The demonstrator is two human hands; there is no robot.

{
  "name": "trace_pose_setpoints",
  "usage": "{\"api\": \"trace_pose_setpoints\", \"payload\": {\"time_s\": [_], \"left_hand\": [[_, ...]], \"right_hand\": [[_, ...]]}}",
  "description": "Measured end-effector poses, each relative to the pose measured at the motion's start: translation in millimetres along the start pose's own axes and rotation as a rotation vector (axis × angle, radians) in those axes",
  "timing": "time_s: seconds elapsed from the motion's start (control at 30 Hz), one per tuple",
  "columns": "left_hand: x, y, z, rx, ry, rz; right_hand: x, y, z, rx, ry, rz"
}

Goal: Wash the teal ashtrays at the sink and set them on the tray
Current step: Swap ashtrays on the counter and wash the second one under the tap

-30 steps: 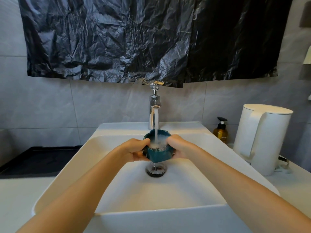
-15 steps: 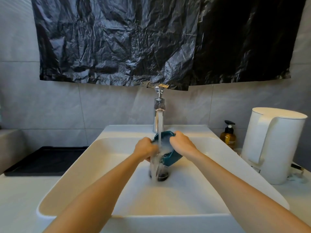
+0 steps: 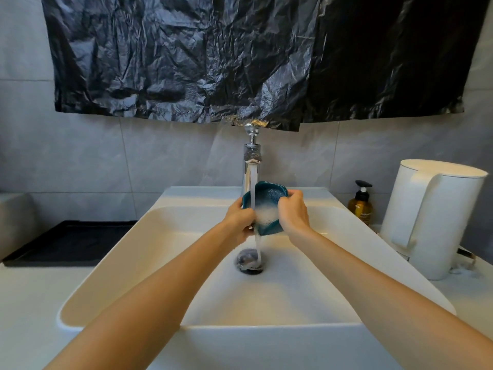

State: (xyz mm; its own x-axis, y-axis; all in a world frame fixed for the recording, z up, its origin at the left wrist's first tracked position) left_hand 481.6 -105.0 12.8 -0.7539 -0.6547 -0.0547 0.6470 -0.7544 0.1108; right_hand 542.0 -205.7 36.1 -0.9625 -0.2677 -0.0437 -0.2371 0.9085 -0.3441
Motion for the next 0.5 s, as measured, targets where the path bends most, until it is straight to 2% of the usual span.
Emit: {"api": "trace_pose_setpoints", "payload": {"time_s": [0.1, 0.2, 0.27, 0.37, 0.43, 0.5], "left_hand": [[-2.9, -14.5, 8.0, -0.228, 0.119, 0.025], [-3.7, -26.6, 15.9, -0.693, 0.362, 0.124], [-2.2, -26.7, 18.1, -0.928, 0.440, 0.140], [1.5, -21.8, 22.0, -1.161, 0.506, 0.123], [2.4, -16.2, 20.8, -1.222, 0.491, 0.068], [3.1, -11.1, 16.0, -1.080, 0.441, 0.015]], "right_hand": [[4.3, 4.1, -1.4, 0.035, -0.109, -0.037], [10.1, 9.8, -2.5, 0.181, -0.224, -0.060], [11.9, 11.5, -2.0, 0.266, -0.256, -0.042], [10.9, 10.6, -3.1, 0.309, -0.238, -0.011], [7.6, 6.7, -2.8, 0.296, -0.179, 0.000], [4.6, 0.4, -2.4, 0.293, -0.112, 0.005]]}}
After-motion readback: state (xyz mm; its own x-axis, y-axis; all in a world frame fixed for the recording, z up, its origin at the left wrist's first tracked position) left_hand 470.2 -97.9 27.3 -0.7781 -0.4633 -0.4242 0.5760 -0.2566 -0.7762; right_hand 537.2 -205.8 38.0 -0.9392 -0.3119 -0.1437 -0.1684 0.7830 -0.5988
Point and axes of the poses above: each hand's wrist, its own x-axis away from the middle knuckle, its own y-axis out of the palm, z = x × y, the point moved 3 cm from there along -x, towards the middle knuckle, and after that the axes turned 7 degrees about y, right-handed, at the moved point
